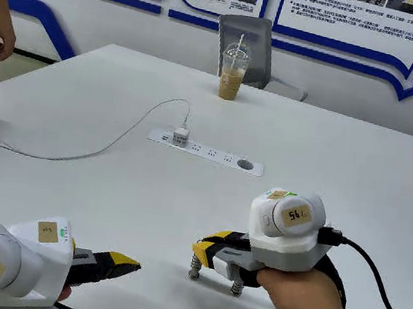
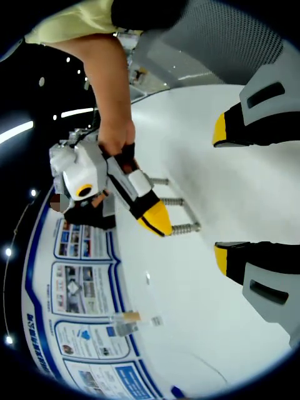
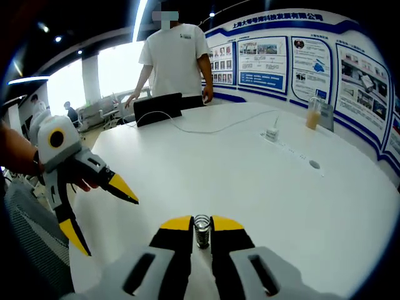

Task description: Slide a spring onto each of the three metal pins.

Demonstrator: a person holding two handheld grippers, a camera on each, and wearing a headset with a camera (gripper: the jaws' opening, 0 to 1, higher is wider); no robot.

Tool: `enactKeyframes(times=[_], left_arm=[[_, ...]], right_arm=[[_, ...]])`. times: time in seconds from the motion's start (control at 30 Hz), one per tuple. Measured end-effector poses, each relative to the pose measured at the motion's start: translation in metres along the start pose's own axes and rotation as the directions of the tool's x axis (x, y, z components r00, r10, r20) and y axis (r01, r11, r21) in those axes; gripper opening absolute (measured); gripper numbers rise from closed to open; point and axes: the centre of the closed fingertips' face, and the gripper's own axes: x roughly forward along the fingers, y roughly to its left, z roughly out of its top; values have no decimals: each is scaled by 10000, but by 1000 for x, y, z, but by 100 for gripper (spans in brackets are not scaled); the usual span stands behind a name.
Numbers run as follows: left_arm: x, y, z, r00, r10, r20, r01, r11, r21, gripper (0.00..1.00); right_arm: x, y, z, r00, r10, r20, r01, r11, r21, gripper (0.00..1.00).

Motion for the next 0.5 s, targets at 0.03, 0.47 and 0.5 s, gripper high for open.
enactKeyframes(times=[0.03,0.47,0.5], left_arm=[[0,0,0,10000,-2,-1,2,10000,-2,62],[1,0,-3,10000,-9,-24,9,10000,-42,62],[1,0,-3,10000,-8,-23,7,10000,-41,62]], right_arm=[[1,0,-1,10000,-1,-22,1,10000,1,12],[6,1,-13,9994,28,-341,-28,10000,11,12],[7,1,-14,9994,30,-359,-30,10000,4,12]])
